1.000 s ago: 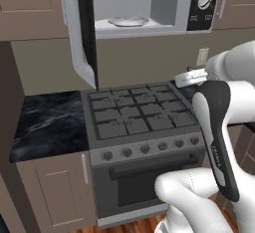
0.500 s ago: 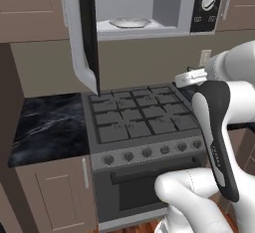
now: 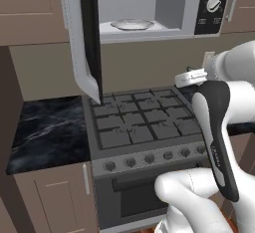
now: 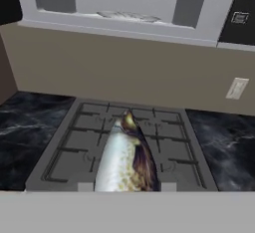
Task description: Transport the fish from the fridge to the microwave and turn on the microwave.
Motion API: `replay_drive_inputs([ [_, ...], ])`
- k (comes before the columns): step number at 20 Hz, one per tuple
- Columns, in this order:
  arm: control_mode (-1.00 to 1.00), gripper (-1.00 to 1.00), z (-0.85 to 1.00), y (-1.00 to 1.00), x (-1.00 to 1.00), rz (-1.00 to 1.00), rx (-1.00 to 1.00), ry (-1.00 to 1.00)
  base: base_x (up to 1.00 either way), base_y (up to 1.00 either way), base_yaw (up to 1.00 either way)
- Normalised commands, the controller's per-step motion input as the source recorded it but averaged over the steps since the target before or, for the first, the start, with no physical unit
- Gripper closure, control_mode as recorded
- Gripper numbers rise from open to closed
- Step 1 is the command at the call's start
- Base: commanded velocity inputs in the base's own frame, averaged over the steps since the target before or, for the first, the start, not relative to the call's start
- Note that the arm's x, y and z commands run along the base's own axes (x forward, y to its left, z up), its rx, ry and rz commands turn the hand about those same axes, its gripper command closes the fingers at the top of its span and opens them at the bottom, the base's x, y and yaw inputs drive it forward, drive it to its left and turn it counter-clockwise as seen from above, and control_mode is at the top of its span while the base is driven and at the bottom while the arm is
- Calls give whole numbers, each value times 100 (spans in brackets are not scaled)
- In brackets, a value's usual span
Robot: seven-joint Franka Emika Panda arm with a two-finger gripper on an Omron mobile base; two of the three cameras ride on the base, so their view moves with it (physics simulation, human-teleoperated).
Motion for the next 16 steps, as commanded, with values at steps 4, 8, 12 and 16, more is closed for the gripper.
replay_drive_inputs([
  [4, 100, 100, 0, 0, 0, 0, 0, 0, 30, 0, 0],
  [8, 100, 100, 0, 0, 0, 0, 0, 0, 27, 1, 0],
  [12, 100, 100, 0, 0, 0, 0, 0, 0, 25, 5, 0],
  [16, 100, 100, 0, 0, 0, 0, 0, 0, 32, 4, 0],
])
